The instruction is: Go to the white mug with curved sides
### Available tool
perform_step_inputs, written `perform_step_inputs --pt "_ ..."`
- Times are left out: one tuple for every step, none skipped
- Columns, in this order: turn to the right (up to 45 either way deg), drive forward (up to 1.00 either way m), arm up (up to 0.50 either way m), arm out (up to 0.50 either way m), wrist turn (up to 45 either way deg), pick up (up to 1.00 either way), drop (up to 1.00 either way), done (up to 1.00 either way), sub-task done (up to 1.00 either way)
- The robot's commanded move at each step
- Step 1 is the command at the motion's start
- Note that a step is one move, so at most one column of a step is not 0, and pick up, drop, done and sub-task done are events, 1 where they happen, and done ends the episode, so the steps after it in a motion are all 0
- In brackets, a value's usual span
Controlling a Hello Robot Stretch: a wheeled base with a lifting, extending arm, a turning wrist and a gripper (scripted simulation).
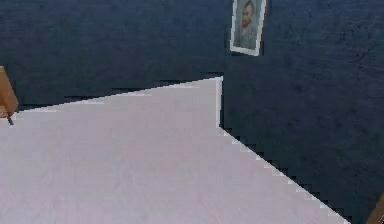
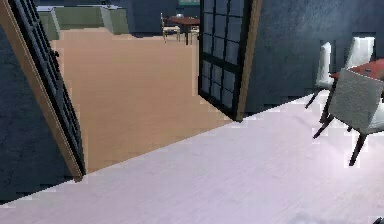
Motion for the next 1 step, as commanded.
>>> perform_step_inputs --pt "-3.0 0.0 0.0 0.0 0.0 0.0 0.0 0.0 0.0"
